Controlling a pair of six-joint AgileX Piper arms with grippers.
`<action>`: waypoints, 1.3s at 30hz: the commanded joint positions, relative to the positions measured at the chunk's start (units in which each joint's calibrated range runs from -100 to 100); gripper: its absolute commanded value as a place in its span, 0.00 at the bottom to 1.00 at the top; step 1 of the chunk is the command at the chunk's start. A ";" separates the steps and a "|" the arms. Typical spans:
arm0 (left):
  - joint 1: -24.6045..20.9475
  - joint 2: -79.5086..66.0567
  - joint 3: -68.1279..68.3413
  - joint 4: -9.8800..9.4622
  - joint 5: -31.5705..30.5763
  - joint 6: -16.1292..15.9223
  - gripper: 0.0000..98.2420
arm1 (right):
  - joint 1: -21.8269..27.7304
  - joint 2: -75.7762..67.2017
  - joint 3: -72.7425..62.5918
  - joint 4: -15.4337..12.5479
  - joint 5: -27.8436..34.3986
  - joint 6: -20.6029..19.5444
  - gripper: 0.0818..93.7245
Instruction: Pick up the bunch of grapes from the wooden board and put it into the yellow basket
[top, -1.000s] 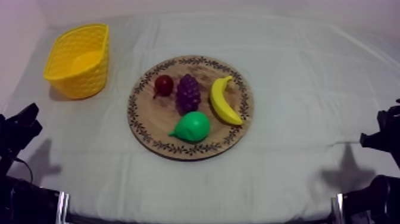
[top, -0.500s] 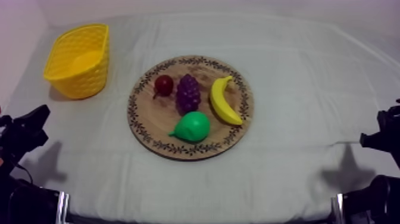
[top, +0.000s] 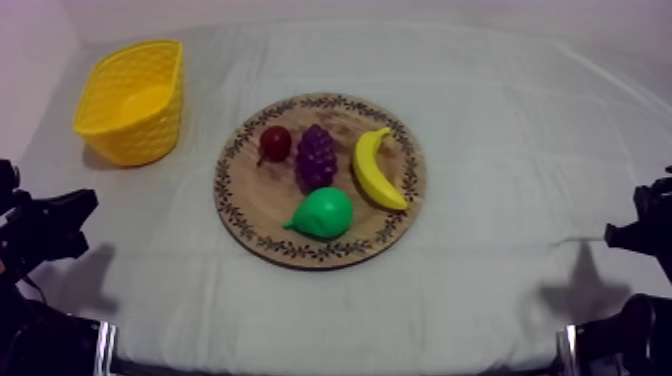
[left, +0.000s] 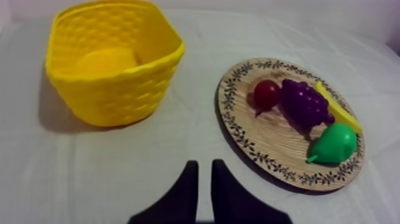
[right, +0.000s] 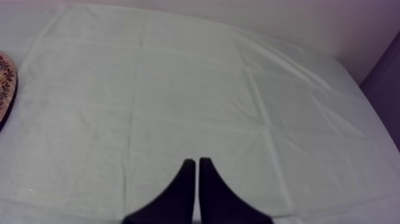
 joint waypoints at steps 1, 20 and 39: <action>0.47 4.01 -2.16 -1.86 1.44 20.58 0.09 | -0.03 -0.02 -0.05 -0.01 -0.04 0.00 0.00; 6.36 35.24 -39.64 2.24 12.63 10.60 0.02 | -0.03 -0.02 -0.05 -0.01 -0.04 -0.01 0.00; 13.61 70.23 -72.06 4.76 28.02 10.68 0.00 | -0.03 -0.02 -0.05 -0.01 -0.04 0.00 0.00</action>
